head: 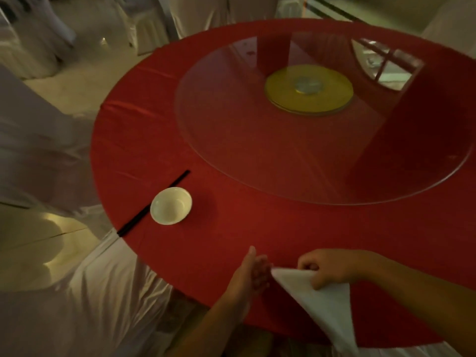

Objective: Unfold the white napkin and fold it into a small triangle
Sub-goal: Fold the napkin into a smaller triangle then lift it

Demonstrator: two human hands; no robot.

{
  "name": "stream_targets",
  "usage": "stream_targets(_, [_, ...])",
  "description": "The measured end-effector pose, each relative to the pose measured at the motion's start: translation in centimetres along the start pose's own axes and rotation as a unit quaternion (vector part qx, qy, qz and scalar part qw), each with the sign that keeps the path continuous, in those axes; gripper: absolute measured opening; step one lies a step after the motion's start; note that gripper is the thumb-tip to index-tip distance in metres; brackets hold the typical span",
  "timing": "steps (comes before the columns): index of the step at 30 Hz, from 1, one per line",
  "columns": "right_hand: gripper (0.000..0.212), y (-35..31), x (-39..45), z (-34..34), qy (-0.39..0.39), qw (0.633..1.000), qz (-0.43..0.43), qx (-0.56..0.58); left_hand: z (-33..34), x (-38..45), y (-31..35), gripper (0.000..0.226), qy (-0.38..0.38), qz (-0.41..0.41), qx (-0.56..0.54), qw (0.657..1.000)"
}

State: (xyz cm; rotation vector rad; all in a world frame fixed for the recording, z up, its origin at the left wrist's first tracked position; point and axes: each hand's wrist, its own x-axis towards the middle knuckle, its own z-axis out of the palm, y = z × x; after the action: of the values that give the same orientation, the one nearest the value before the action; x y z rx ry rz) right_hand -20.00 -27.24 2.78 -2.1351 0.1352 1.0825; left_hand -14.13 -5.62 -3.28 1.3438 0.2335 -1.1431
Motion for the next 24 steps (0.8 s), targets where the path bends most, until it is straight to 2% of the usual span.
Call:
stream_targets(3, [0.032,-2.8,2.5,0.6,0.04,0.967,0.006,0.25,-3.3,0.2,1.4,0.083,-0.075,-0.009,0.026,0.997])
stream_targets(5, [0.032,-4.7,4.8,1.2,0.076,0.931,0.01,0.357,-5.7,0.1,2.3,0.089,-0.101,-0.011,0.065,0.993])
stream_targets(7, [0.032,-6.7,7.5,1.7,0.117,0.893,0.013,0.435,-8.2,-0.4,3.3,0.088,-0.104,-0.012,0.089,0.991])
stream_targets(9, [0.03,-8.5,10.2,2.1,0.159,0.867,0.024,0.473,-10.9,-0.8,4.6,0.069,-0.08,-0.002,0.102,0.992])
stream_targets(12, [0.024,-10.9,13.9,2.5,0.214,0.835,0.048,0.504,-15.3,-0.6,6.5,0.043,-0.031,0.017,0.184,0.982])
stream_targets(15, [0.021,-12.7,17.1,2.5,0.265,0.813,0.061,0.515,-18.9,-0.2,7.7,0.029,-0.012,0.043,0.268,0.962])
stream_targets(19, [0.017,-14.3,19.7,2.4,0.326,0.827,0.077,0.451,-21.3,0.6,8.3,0.022,0.12,0.119,0.371,0.913])
stream_targets(22, [0.021,-15.0,20.9,2.3,0.375,0.844,0.106,0.367,-21.9,1.0,7.9,0.019,0.145,0.172,0.44,0.869])
stream_targets(24, [0.028,-15.5,21.2,2.3,0.412,0.859,0.151,0.264,-22.0,1.3,7.3,0.019,0.161,0.212,0.481,0.835])
